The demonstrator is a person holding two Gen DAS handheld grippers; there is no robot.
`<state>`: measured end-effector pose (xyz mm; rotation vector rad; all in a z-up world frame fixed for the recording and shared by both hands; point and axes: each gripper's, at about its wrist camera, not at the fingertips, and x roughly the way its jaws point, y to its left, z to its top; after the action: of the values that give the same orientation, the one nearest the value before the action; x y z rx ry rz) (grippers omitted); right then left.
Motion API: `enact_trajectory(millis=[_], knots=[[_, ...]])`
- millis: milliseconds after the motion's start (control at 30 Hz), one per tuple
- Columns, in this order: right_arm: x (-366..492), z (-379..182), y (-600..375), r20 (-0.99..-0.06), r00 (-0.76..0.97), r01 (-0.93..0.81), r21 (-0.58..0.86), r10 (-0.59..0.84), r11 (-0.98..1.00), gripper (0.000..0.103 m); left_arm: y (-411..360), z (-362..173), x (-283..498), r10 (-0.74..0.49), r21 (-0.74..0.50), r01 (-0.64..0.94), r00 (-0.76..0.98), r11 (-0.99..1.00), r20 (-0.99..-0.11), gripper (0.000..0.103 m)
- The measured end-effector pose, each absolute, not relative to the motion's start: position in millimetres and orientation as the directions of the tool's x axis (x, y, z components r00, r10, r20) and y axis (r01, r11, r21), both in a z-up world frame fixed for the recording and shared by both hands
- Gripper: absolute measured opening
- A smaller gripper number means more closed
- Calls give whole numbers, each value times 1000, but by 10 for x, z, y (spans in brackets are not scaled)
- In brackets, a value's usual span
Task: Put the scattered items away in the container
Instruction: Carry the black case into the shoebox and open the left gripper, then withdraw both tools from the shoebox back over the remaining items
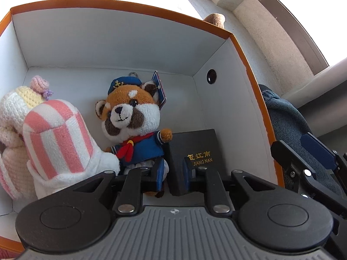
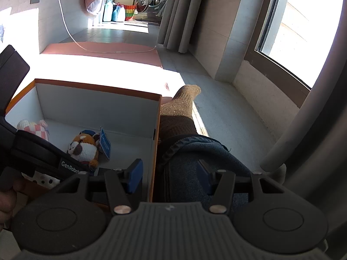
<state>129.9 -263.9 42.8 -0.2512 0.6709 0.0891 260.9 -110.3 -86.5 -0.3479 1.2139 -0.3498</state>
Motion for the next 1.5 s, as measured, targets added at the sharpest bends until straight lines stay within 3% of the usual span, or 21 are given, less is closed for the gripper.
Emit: enact_trajectory(millis=[67, 467, 667, 833, 1300, 1367, 1500], knots=[[1303, 429, -2640, -627, 779, -162, -201, 0, 966, 57, -1112, -880, 2608, -472, -473, 72, 294, 878, -831, 21], [1206, 528, -2583, -603, 797, -180, -204, 21, 962, 59, -1034, -361, 2206, -406, -377, 157, 439, 913, -801, 22], [1057, 637, -2491, -603, 793, -219, -151, 86, 964, 69, -803, -21, 1918, -350, -319, 154, 531, 935, -772, 23], [886, 678, -2424, -630, 758, -254, -49, 167, 966, 72, -520, 166, 1637, -272, -250, 120, 582, 961, -767, 24], [478, 423, -2167, -729, 624, -366, 45, 281, 930, 72, 45, 160, 978, -154, -106, 117, 558, 987, -815, 28], [477, 370, -2126, -751, 599, -376, 43, 278, 926, 72, 86, 134, 894, -142, -80, 134, 560, 988, -816, 30], [473, 269, -2073, -783, 566, -393, 19, 258, 919, 72, 89, 39, 771, -123, 7, 220, 569, 975, -813, 45]])
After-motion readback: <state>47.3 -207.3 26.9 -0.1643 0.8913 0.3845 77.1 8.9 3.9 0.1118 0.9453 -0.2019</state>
